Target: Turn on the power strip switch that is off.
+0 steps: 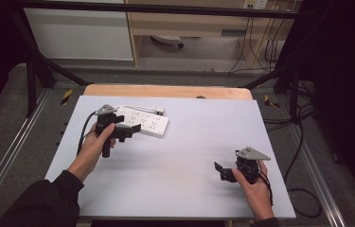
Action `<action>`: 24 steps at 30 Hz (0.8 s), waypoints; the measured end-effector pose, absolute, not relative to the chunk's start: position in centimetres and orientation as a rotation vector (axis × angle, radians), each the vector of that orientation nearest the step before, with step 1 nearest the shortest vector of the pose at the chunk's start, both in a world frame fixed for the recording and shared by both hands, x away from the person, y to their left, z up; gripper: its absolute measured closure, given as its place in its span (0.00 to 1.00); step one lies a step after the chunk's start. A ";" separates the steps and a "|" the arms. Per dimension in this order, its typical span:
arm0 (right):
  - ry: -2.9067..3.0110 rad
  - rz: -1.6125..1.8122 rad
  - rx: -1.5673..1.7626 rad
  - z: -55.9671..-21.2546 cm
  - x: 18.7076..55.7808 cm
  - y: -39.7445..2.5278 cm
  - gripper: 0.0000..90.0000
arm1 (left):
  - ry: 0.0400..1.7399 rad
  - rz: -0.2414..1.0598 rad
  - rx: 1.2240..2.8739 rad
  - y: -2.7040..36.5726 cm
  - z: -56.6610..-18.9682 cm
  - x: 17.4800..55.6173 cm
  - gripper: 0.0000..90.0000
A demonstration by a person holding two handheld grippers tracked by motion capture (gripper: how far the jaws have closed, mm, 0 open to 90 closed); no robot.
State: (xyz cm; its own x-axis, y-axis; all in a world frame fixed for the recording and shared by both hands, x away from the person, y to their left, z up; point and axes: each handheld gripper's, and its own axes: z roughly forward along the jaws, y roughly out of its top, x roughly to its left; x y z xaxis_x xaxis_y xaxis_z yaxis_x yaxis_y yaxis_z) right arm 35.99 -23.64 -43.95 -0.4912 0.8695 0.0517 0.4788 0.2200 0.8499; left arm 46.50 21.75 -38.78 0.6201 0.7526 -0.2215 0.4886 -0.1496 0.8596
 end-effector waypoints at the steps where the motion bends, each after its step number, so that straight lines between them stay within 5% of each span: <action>1: 2.061 1.189 1.241 -44.0 36.0 -23.6 0.03 | 1.000 0.316 1.802 21.8 -38.8 46.2 0.08; 24: 2.075 1.181 1.228 -44.0 36.0 -23.3 0.03 | 0.965 0.366 1.831 25.6 -40.7 39.3 0.08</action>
State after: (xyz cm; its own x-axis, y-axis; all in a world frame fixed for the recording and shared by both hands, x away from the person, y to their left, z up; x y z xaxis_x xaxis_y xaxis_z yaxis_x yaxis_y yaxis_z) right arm 36.00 -23.34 -43.99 -0.5004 0.8648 0.0405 0.4767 0.2362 0.8467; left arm 39.25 25.63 -40.74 0.6371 0.7524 -0.1675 0.4524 -0.1891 0.8715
